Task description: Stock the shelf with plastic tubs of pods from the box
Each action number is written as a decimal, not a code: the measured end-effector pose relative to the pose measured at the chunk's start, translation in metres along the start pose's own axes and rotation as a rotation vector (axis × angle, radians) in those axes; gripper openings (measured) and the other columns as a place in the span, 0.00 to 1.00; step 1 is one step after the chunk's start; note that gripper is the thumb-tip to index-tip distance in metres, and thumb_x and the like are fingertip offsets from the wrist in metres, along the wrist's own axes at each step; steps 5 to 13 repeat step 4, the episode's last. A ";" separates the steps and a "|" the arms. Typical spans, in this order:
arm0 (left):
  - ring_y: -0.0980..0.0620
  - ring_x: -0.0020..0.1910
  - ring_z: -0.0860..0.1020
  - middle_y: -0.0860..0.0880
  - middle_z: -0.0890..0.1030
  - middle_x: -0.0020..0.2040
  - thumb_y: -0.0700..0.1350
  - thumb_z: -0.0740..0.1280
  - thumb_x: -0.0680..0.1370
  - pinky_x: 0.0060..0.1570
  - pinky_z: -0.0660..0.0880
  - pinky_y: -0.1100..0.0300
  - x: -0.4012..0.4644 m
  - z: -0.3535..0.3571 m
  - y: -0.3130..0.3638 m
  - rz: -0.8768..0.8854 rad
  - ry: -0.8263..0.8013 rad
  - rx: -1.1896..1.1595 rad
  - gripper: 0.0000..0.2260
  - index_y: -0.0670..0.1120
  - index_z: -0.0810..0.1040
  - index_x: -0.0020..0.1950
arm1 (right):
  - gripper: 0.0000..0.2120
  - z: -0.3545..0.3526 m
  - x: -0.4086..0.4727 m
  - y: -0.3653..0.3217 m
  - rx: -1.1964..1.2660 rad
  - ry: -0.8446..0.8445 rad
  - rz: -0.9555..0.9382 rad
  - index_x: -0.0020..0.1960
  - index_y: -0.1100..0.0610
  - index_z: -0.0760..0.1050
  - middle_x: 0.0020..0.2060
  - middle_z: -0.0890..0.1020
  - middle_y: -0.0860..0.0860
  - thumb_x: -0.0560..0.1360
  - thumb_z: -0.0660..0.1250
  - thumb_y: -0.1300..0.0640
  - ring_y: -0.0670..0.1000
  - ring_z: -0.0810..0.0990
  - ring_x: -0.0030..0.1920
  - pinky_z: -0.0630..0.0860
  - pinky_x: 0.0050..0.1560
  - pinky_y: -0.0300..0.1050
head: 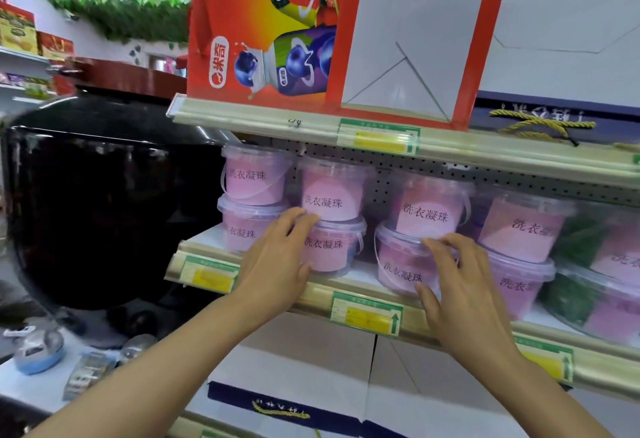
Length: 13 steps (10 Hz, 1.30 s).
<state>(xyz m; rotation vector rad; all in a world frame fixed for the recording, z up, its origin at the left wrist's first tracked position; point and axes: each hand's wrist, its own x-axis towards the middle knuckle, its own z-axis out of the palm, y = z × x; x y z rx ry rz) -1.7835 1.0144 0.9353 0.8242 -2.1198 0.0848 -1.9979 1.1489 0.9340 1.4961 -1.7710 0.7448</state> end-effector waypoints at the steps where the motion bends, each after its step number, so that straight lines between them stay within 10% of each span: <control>1: 0.47 0.69 0.66 0.50 0.61 0.73 0.42 0.70 0.70 0.58 0.73 0.50 -0.001 -0.001 0.001 -0.017 -0.021 0.032 0.31 0.49 0.63 0.71 | 0.29 -0.007 -0.001 0.005 0.052 -0.046 -0.023 0.63 0.62 0.72 0.59 0.72 0.59 0.64 0.76 0.61 0.57 0.69 0.58 0.77 0.50 0.53; 4: 0.38 0.63 0.69 0.42 0.65 0.69 0.46 0.70 0.69 0.58 0.68 0.46 -0.003 -0.005 0.055 -0.167 -0.081 0.237 0.31 0.45 0.64 0.70 | 0.31 -0.068 -0.020 0.054 0.069 -0.191 0.104 0.73 0.58 0.61 0.69 0.65 0.55 0.73 0.68 0.56 0.56 0.62 0.70 0.61 0.68 0.47; 13: 0.38 0.63 0.69 0.42 0.65 0.69 0.46 0.70 0.69 0.58 0.68 0.46 -0.003 -0.005 0.055 -0.167 -0.081 0.237 0.31 0.45 0.64 0.70 | 0.31 -0.068 -0.020 0.054 0.069 -0.191 0.104 0.73 0.58 0.61 0.69 0.65 0.55 0.73 0.68 0.56 0.56 0.62 0.70 0.61 0.68 0.47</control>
